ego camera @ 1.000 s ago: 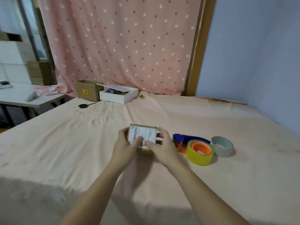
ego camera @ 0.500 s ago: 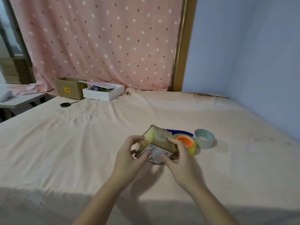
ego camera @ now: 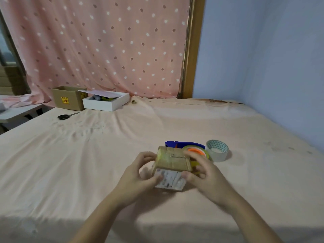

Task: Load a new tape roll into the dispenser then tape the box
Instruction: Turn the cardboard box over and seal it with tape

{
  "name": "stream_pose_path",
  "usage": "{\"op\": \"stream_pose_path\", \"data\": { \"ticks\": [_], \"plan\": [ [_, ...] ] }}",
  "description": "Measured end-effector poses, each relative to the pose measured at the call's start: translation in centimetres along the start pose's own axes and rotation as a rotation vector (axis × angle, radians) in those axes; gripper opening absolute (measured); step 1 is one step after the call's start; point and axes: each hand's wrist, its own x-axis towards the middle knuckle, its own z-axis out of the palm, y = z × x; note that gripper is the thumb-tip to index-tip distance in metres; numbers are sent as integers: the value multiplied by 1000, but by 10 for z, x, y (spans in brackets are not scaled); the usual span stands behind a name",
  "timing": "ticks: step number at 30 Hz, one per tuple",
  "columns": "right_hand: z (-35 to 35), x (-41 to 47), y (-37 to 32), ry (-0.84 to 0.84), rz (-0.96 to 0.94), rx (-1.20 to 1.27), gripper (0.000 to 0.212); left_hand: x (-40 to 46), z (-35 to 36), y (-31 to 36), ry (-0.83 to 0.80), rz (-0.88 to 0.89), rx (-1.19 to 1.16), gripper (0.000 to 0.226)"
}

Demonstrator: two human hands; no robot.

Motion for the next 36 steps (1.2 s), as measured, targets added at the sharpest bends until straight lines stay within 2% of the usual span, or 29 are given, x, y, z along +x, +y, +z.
{"op": "stream_pose_path", "data": {
  "ticks": [2,4,5,8,11,13,15,16,19,21,22,24,26,28,32,36],
  "plan": [
    [5,2,4,-21,73,25,34,7,3,11,67,60,-50,52],
    [10,0,14,-20,129,6,19,13,6,20,71,90,-72,54],
    [11,-2,20,-27,132,-49,19,16,8,21,74,115,-22,55],
    [12,-7,29,10,71,-357,34,15,16,12,95,214,176,62],
    [4,-6,27,36,51,-481,36,12,29,5,153,264,220,74],
    [-4,0,19,232,37,-402,12,12,36,3,188,290,211,84],
    [-17,16,15,466,59,-294,15,12,40,4,193,285,182,92],
    [-23,27,15,485,96,-319,22,12,40,3,200,273,160,94],
    [-32,60,14,269,221,-561,57,10,37,2,223,203,14,89],
    [-32,78,8,133,291,-733,70,11,32,3,232,158,-73,78],
    [-32,85,4,68,309,-819,69,12,29,4,240,141,-97,71],
    [-33,97,1,-26,307,-952,51,13,23,3,236,109,-100,62],
    [-33,106,3,-29,281,-990,32,10,19,0,176,71,-88,67],
    [-35,109,9,15,258,-971,23,5,18,-5,100,5,-105,81],
    [-39,110,15,66,196,-931,22,1,20,-11,-4,-58,-149,101],
    [-46,114,1,172,123,-930,22,11,23,-7,-25,-79,-185,104]
  ]
}}
